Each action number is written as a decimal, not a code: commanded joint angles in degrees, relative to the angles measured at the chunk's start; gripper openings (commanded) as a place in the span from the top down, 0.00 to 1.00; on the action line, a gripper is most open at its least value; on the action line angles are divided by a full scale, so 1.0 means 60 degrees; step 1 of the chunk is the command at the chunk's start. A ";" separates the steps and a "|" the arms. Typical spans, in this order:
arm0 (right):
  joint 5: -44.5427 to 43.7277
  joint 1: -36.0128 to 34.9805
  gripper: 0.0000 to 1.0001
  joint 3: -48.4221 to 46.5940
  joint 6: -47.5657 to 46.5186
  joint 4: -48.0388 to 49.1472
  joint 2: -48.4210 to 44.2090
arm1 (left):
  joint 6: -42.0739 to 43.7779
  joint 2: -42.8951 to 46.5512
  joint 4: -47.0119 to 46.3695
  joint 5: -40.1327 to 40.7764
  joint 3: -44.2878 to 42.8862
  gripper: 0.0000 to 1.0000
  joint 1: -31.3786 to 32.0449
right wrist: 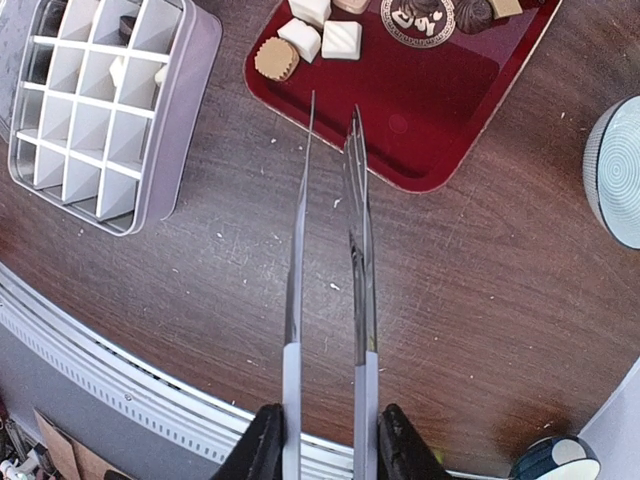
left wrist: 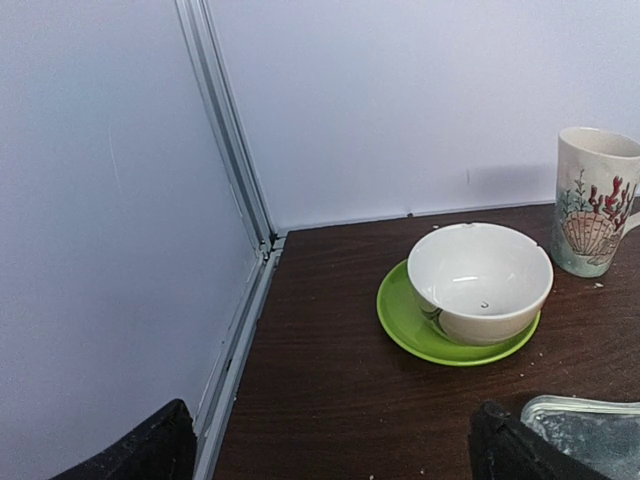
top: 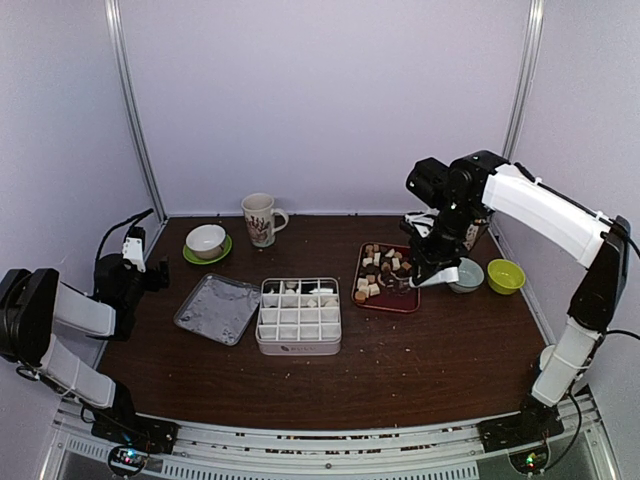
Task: Pack the chocolate
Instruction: Pick up the fake chocolate from the plate, then place the fake chocolate in the empty pocket of the box.
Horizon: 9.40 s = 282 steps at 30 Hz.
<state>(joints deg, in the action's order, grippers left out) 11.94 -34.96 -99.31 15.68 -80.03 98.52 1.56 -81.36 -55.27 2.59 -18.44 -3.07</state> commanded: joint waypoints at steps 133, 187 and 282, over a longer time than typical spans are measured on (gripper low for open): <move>-0.1161 -0.0351 0.60 0.4481 -0.0601 0.6266 -0.0294 | 0.0207 -0.0033 -0.0464 -0.0589 -0.0062 0.02 -0.0067; 0.0909 -0.1112 0.75 0.4698 -0.1632 0.8405 -0.2720 | 0.0207 -0.0033 -0.0463 -0.0585 -0.0062 0.02 -0.0074; 0.0777 -0.3447 0.63 0.3433 -0.1975 0.8755 0.0034 | 0.0208 -0.0033 -0.0470 -0.0586 -0.0062 0.02 -0.0065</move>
<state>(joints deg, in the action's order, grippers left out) 17.96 -55.33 -77.41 4.40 -28.86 100.20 3.31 -81.32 -56.45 -1.23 -17.69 -3.07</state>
